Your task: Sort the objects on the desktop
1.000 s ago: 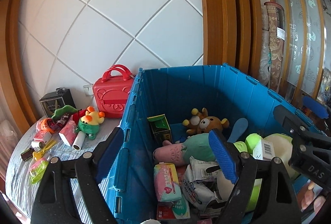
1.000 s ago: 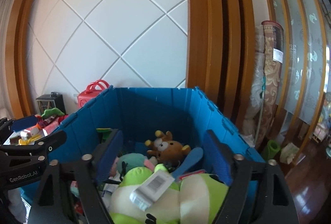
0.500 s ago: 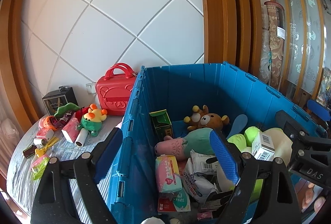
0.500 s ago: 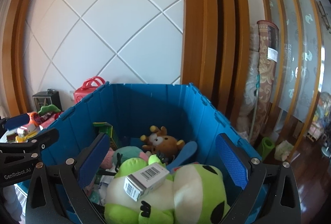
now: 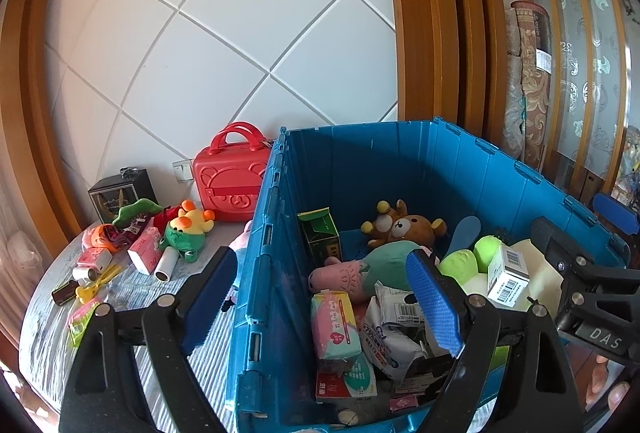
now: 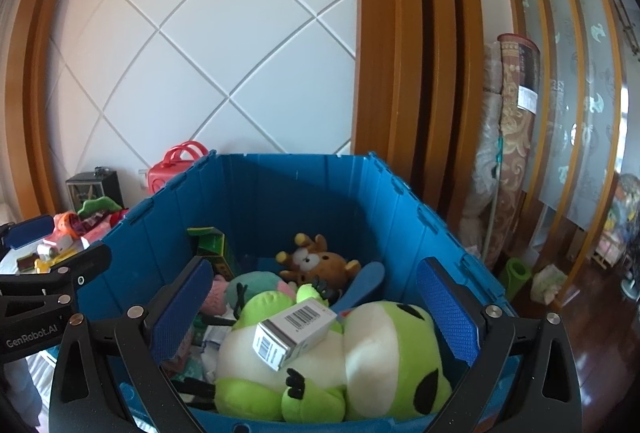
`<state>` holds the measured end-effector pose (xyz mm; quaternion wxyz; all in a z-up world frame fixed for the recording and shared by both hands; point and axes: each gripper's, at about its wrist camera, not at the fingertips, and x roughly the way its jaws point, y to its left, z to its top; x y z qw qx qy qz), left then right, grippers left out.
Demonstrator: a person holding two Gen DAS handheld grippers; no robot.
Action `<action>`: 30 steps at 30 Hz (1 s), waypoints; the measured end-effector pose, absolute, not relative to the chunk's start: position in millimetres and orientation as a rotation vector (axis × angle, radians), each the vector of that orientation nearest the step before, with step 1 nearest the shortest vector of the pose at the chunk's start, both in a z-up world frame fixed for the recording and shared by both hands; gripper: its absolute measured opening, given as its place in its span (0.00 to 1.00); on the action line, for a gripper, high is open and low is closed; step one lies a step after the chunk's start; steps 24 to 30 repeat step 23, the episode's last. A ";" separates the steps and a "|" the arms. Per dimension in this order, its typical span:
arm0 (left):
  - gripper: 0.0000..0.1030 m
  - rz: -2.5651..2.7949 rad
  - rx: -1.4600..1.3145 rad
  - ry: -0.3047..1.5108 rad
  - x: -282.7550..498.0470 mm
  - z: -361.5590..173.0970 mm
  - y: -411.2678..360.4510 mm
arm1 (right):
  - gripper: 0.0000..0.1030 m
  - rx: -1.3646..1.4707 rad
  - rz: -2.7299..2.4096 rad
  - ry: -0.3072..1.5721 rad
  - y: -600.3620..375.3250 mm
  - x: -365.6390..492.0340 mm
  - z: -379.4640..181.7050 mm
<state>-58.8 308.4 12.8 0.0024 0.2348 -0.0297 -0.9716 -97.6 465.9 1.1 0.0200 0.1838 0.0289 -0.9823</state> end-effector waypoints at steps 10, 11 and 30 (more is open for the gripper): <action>0.84 -3.067 0.736 -0.085 -53.2 11.9 305.0 | 1.00 0.613 -3.049 0.074 464.8 -95.6 -0.7; 0.84 -3.063 0.737 -0.084 -53.2 11.5 304.5 | 1.00 0.619 -3.051 0.072 465.7 -94.9 -1.2; 0.84 -3.090 0.715 -0.097 -43.9 11.9 305.8 | 1.00 0.637 -3.060 0.063 469.1 -87.0 -3.6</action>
